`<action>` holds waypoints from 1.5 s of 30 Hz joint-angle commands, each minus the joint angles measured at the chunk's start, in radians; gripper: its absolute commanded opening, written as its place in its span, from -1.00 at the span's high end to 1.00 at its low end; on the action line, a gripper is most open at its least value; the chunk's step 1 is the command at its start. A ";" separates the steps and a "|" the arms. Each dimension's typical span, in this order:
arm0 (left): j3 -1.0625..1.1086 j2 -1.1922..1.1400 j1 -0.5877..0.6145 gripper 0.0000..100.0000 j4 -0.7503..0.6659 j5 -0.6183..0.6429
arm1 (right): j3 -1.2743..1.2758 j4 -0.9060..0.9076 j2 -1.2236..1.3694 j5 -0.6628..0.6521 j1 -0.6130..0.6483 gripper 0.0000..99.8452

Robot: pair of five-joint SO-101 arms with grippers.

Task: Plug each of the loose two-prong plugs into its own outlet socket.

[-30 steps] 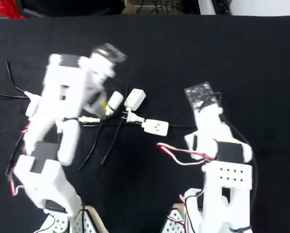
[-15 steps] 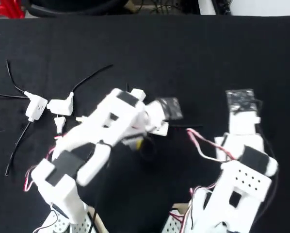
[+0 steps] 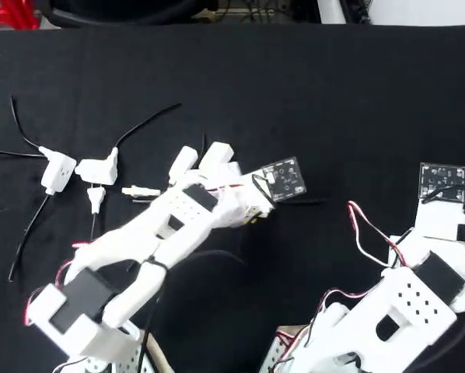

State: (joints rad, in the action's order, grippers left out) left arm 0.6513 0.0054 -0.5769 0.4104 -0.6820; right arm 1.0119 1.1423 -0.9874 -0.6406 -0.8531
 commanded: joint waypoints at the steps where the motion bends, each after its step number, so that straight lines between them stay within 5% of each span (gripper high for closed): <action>1: -0.048 -0.074 -0.007 0.55 -0.080 0.014 | -0.035 -0.009 -0.012 -0.005 0.040 0.97; 11: -0.249 -0.232 0.090 0.55 0.104 0.005 | -0.031 -0.011 -0.012 -0.005 0.084 0.97; 16: -0.239 -0.236 0.128 0.55 0.192 -0.157 | -0.031 -0.011 -0.018 -0.005 0.089 0.97; 32: -0.252 -0.279 0.117 0.68 0.147 -0.166 | -0.024 -0.017 -0.018 0.006 0.133 0.97; 45: -0.579 -0.445 0.142 0.54 0.526 -0.103 | -0.019 -0.017 -0.018 0.031 0.169 0.97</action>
State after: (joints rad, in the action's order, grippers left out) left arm 0.1005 -0.4289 -0.4864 0.8539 -0.7925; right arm 1.0119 1.1423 -0.9874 -0.6176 -0.6966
